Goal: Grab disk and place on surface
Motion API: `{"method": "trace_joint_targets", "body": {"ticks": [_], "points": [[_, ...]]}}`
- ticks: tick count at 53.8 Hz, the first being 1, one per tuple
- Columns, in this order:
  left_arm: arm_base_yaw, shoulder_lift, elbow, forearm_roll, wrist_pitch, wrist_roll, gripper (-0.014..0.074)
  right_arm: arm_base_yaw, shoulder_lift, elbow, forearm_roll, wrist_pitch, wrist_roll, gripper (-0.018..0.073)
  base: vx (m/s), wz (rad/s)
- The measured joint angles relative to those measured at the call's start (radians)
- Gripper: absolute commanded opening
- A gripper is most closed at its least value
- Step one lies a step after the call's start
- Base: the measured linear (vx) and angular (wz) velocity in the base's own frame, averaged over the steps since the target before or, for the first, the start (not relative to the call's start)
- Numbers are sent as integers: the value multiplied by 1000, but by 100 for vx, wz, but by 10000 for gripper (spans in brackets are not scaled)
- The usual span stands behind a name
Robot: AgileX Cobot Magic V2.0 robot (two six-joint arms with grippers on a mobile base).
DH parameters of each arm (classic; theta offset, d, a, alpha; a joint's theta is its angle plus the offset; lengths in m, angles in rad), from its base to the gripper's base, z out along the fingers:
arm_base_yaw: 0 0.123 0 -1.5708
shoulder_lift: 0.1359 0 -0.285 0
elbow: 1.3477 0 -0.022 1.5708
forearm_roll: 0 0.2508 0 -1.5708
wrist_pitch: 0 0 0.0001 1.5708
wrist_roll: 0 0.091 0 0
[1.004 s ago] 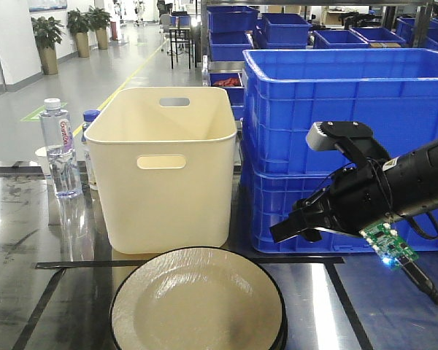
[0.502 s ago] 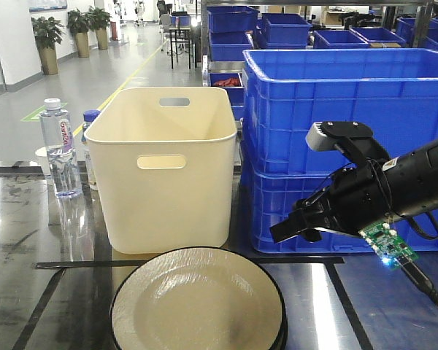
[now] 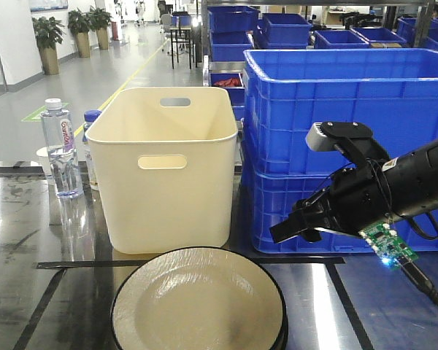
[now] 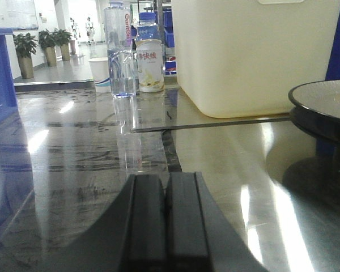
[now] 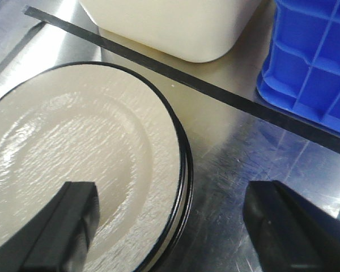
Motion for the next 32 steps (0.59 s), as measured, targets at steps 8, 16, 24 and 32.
{"method": "trace_joint_targets", "body": {"ticks": [8, 16, 24, 32], "points": [[9, 0, 0, 4, 0, 0, 1, 0, 0, 0, 0, 0, 0, 582, 0, 0], [9, 0, 0, 4, 0, 0, 1, 0, 0, 0, 0, 0, 0, 582, 0, 0], [9, 0, 0, 4, 0, 0, 1, 0, 0, 0, 0, 0, 0, 582, 0, 0], [9, 0, 0, 5, 0, 0, 1, 0, 0, 0, 0, 0, 0, 582, 0, 0]]}}
